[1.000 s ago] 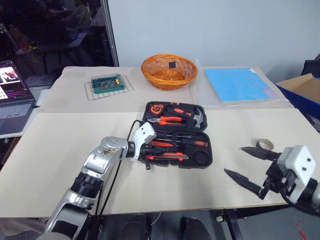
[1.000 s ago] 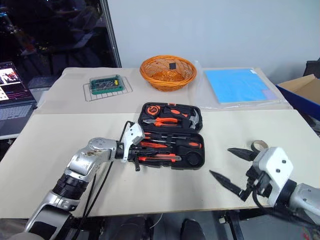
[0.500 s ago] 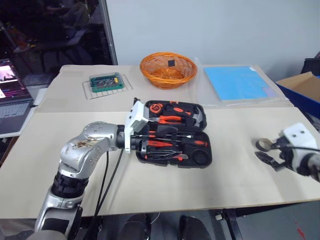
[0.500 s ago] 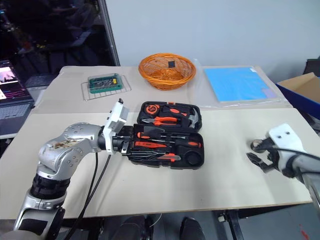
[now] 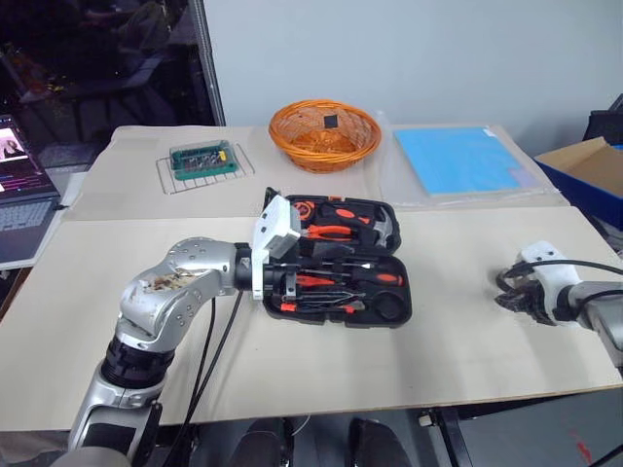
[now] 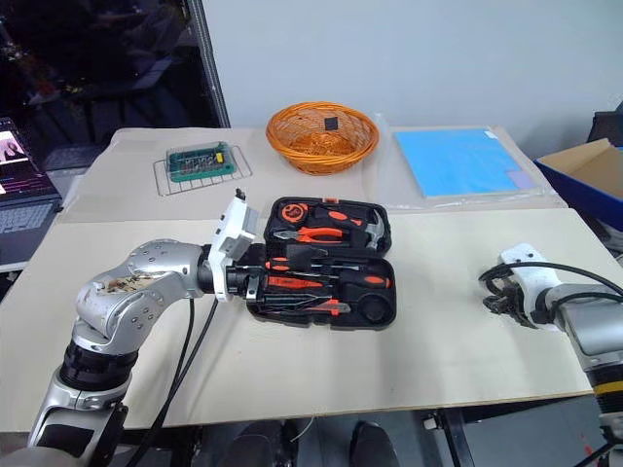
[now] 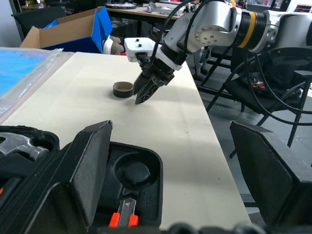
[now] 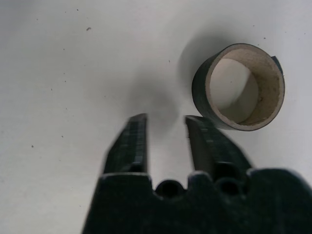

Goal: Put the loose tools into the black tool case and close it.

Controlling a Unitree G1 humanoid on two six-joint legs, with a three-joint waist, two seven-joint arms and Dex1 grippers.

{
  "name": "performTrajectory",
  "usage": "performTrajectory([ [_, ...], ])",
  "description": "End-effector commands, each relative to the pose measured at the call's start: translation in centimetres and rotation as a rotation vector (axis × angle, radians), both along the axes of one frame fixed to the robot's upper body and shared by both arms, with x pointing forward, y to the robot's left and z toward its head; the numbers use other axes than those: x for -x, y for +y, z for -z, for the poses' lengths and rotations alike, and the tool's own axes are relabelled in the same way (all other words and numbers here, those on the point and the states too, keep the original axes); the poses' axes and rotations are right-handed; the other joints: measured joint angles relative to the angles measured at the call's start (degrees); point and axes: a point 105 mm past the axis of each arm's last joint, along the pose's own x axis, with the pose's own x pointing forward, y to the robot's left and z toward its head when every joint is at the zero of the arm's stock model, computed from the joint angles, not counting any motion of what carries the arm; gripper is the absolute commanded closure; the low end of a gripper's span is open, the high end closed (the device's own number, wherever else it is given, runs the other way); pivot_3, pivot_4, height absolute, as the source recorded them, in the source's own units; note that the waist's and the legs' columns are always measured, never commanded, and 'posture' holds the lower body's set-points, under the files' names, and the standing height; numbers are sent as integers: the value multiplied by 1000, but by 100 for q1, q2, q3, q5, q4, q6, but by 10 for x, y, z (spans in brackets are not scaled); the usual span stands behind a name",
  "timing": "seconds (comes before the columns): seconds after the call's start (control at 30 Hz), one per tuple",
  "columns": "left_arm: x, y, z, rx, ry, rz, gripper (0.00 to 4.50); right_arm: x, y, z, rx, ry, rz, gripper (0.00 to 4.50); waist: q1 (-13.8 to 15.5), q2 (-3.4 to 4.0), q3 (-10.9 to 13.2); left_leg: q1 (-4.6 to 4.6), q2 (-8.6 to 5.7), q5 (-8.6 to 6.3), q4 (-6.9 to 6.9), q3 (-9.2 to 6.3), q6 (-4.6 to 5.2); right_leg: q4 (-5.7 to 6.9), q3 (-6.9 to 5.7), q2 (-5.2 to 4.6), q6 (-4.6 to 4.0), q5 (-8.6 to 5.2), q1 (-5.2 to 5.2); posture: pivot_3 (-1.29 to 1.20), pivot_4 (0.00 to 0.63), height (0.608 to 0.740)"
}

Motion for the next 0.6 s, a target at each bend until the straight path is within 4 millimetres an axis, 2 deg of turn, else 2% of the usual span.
performTrajectory([
  [0.03,7,-4,-10,15,-43,28,376,-6,0,-16,21,-81,-38,4455,-21,0,0,0,0,0,0,0,0,0,0,0,1,0,0,0,150,740],
  [0.17,5,-4,-11,15,-47,24,376,-8,6,-26,39,-107,-113,4455,-44,0,0,1,0,2,1,0,-2,2,-1,0,2,1,1,0,150,740],
  [0.3,3,-5,-12,14,-47,18,376,-19,-9,-35,85,-139,-47,3273,-51,1,1,2,0,2,2,0,-2,2,0,0,3,2,1,0,150,740],
  [0.37,3,-5,-11,11,-48,17,376,-26,-17,-34,105,-138,-1,2529,-53,1,1,2,0,2,3,2,-2,2,1,0,2,3,0,0,150,740],
  [0.43,4,-6,-11,10,-50,16,376,-29,-22,-26,100,-98,27,1983,-52,1,1,3,0,2,3,3,-2,2,1,0,1,3,0,0,150,740],
  [0.6,4,-6,-12,10,-56,8,376,-41,-20,-19,59,-55,51,1983,-67,0,1,5,0,2,2,3,-2,1,4,5,-8,7,1,0,150,740],
])
